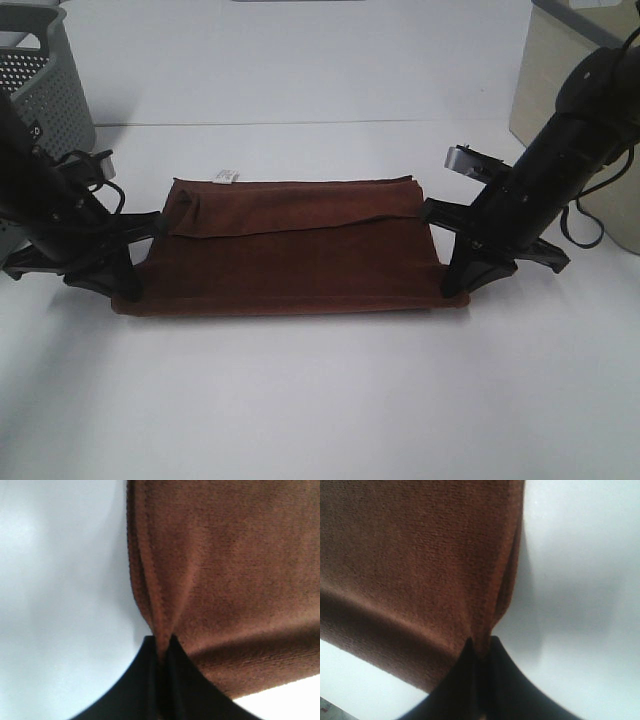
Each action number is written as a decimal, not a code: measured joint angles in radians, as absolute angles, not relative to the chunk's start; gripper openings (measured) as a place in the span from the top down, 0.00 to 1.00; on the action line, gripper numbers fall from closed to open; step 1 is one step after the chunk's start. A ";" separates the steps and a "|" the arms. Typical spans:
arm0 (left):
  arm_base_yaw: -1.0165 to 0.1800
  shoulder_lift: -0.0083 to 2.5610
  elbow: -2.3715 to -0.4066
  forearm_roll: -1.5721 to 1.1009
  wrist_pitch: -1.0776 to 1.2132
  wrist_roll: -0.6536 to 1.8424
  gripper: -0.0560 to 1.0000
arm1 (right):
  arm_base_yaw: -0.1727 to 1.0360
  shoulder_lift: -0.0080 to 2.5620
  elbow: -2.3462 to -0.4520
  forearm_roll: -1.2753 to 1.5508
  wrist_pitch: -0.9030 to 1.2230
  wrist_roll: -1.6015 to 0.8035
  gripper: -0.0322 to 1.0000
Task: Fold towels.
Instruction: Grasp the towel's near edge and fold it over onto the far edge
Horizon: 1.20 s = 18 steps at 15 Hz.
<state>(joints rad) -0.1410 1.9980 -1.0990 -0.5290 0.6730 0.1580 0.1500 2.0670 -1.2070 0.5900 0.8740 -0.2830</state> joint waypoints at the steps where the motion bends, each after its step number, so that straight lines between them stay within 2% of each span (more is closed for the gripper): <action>1: -0.141 1.996 -1.099 -0.530 0.660 0.158 0.94 | 0.150 2.066 -1.211 0.591 0.874 -0.283 0.97; 5: -0.141 1.984 -1.172 -0.533 0.624 0.157 0.94 | 0.150 2.059 -1.325 0.590 0.879 -0.286 0.97; 8: -0.141 1.991 -1.285 -0.533 0.612 0.153 0.94 | 0.150 2.089 -1.486 0.585 0.885 -0.283 0.97; 13: -0.103 2.148 -1.501 -0.532 0.591 0.111 0.94 | 0.150 2.261 -1.747 0.576 0.892 -0.274 0.97; 18: -0.104 2.273 -1.598 -0.563 0.572 0.111 0.93 | 0.150 2.363 -1.826 0.563 0.870 -0.274 0.97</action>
